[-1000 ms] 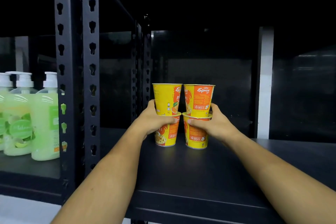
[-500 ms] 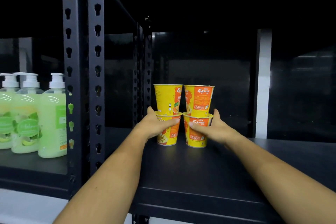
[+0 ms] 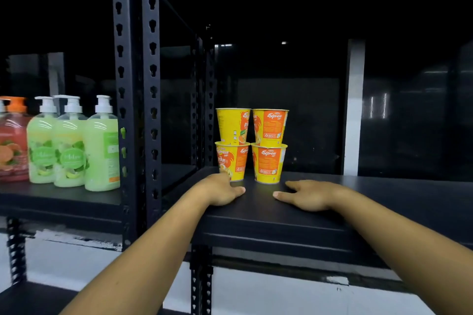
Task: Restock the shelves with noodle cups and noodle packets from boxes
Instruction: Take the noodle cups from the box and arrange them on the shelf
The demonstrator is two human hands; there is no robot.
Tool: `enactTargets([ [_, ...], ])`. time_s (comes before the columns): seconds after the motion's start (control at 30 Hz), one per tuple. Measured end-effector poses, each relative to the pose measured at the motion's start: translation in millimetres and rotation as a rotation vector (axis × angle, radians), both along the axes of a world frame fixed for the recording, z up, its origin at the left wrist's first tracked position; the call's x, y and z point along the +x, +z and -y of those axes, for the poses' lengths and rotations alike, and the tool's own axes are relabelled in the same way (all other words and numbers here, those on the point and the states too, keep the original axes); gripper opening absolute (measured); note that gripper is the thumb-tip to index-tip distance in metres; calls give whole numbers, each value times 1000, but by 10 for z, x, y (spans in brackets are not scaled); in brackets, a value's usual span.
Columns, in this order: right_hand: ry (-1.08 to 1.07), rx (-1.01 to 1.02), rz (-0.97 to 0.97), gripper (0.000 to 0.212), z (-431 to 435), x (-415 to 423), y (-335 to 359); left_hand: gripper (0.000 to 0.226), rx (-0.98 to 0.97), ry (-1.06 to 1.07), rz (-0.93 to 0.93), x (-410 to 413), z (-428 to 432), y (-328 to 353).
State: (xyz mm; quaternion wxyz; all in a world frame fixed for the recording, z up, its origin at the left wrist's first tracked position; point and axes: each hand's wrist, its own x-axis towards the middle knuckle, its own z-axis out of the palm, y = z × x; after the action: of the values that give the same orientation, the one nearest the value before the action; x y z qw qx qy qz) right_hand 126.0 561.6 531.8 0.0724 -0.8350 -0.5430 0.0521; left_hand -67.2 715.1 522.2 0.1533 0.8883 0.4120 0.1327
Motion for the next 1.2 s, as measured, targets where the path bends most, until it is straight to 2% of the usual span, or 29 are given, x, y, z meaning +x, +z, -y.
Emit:
enactTargets([
  [0.23,155,25,-30,71,829,-121,-68,60,76,-111,-78,67,628,-39],
  [0.4,239,114,69,64,1188,-157,-246,57,185,-138,-45,69,1191,-178],
  [0.5,279,160,195,62,1377,-218,-369,53,270,-181,10,21,1593,-293],
  [0.6,319,250,206,61,1591,-333,-438,51,319,-210,153,-75,1934,-430],
  [0.7,340,345,159,56,1817,-463,-510,46,260,-252,350,-199,2174,-598],
  [0.8,330,400,106,56,2074,-585,-657,42,241,-318,398,-327,2370,-814],
  [1.0,306,303,5,60,2604,-883,-1345,50,87,-362,329,-654,2679,-1544],
  [1.2,249,84,-140,60,3059,-1397,-2627,50,-237,-373,164,-1141,3070,-2809],
])
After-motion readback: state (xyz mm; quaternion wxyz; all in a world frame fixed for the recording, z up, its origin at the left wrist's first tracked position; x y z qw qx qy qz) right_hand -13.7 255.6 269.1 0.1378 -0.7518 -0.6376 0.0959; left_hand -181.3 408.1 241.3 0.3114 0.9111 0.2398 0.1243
